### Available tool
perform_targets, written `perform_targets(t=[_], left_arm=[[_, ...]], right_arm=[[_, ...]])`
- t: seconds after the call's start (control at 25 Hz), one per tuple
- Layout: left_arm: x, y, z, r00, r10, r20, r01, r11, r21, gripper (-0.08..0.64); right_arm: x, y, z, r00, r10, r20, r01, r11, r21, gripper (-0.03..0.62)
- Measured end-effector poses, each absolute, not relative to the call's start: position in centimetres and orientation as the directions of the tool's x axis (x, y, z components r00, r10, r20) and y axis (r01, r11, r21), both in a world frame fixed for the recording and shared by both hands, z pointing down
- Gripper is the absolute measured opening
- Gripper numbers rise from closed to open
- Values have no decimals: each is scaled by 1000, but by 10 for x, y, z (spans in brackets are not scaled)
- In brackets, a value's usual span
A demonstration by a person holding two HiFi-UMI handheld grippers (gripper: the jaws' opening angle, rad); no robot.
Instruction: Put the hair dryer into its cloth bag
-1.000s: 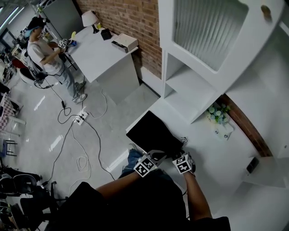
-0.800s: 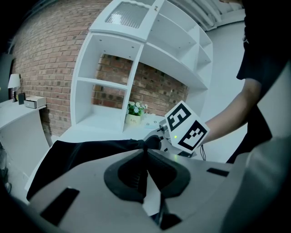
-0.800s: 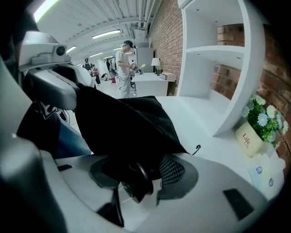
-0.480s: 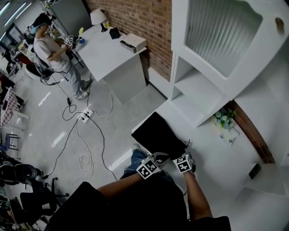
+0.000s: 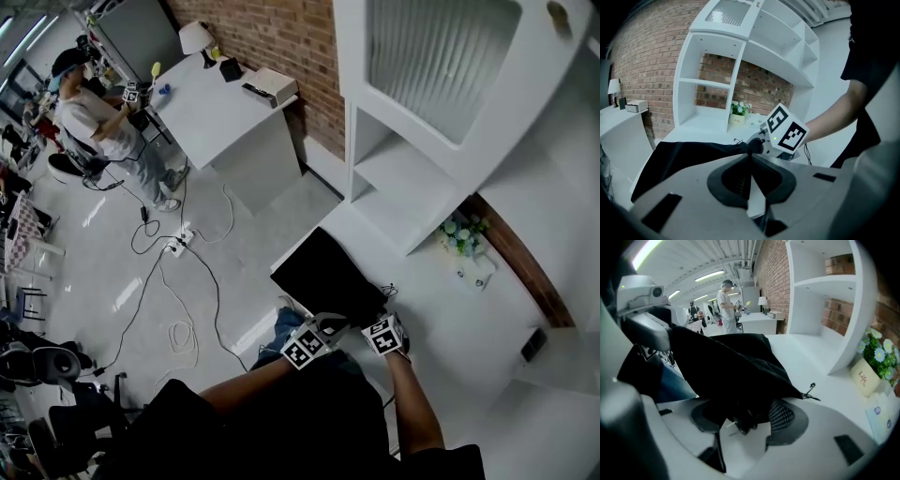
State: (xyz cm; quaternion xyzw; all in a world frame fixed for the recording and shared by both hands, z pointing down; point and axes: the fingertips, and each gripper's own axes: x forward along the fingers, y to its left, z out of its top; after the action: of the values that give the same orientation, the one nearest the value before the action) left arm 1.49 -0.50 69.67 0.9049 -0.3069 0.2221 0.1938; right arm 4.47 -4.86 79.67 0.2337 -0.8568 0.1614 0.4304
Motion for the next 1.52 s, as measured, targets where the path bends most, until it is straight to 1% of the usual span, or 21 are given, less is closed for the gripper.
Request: perform_targets(t=[0.16,0.32,0.48,0.64,0.68,0.72,0.76,1.0,1.52], left_arm=[[18,-7,701,716,-469,518,-646,-726,236,35],[24,-7,704,718,-463,519,-641,-731,234,35],[28,-9,706,719,-458,523,-637,-734,234,35],[28,-7,704,717,-461,523,-642,-729,238,35],[28,-6,703,716,-460,525,-641,-730,235,35],[28,-5,704,716,-459,527,-640,-732,232,35],[29,-5,704,715,-458,528,-639,-734,230,35],[27,-8,704,718,-457,525,-636,-737,228,35],[18,-12,699,727,-476,494,-640,-731,237,35]], right_arm=[[68,-36,788,-543,-290,789,-582,807,-104,265],[85,-31,789,-564,-315,763,-620,772,-139,264],[81,-27,800,-579,-269,770,-604,776,-183,264],[73,-22,809,-546,-240,802,-585,796,-160,264],[73,-21,810,-535,-243,809,-585,798,-147,247],[73,-21,811,-527,-248,813,-586,799,-136,199],[73,-22,811,-523,-253,814,-586,800,-128,193],[68,-28,805,-538,-281,795,-588,800,-115,186],[27,-54,796,-552,-294,781,-590,799,-116,187]])
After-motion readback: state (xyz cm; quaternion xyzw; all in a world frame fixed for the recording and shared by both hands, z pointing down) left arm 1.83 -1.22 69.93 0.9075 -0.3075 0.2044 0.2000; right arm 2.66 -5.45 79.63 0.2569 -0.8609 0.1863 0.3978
